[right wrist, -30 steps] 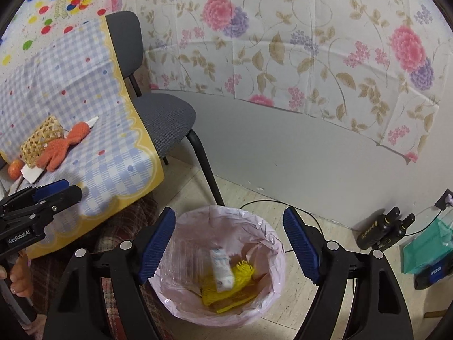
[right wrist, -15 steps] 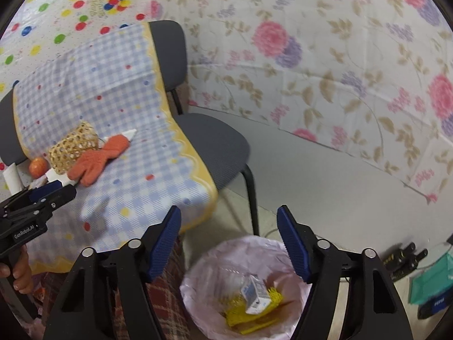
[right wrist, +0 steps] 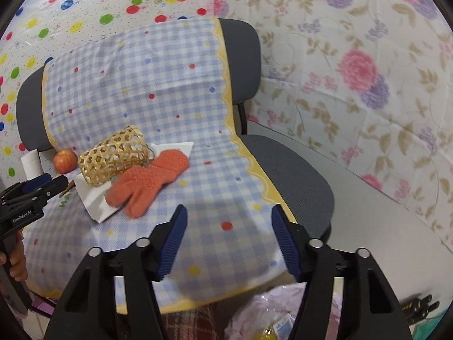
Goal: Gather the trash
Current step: 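Move both grippers back over the chair toward the remaining items, then grasp the white paper sheet with the left gripper and lift it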
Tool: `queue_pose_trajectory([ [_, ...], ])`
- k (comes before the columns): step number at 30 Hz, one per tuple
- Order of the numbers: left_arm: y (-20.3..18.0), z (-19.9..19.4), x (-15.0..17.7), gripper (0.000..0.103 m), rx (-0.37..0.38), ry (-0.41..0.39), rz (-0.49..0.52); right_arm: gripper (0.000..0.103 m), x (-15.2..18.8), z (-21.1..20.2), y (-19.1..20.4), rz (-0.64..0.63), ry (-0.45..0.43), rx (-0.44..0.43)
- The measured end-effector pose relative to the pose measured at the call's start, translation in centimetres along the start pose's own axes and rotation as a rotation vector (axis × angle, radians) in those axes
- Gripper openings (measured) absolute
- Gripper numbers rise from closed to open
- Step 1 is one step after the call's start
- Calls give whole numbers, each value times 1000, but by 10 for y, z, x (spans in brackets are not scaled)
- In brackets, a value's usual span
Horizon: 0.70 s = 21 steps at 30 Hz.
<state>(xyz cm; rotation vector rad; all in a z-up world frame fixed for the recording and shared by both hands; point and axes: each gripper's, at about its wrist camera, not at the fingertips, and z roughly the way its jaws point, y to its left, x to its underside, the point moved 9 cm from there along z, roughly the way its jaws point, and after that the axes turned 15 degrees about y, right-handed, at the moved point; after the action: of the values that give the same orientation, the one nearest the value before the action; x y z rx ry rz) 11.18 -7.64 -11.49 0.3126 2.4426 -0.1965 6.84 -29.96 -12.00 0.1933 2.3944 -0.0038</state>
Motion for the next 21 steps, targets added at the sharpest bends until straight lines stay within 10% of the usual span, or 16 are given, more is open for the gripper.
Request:
queue_pose_trajectory([
  [21,30,90,-38,85,-12,97,71,69,-27,61,41,-51,88,-53],
])
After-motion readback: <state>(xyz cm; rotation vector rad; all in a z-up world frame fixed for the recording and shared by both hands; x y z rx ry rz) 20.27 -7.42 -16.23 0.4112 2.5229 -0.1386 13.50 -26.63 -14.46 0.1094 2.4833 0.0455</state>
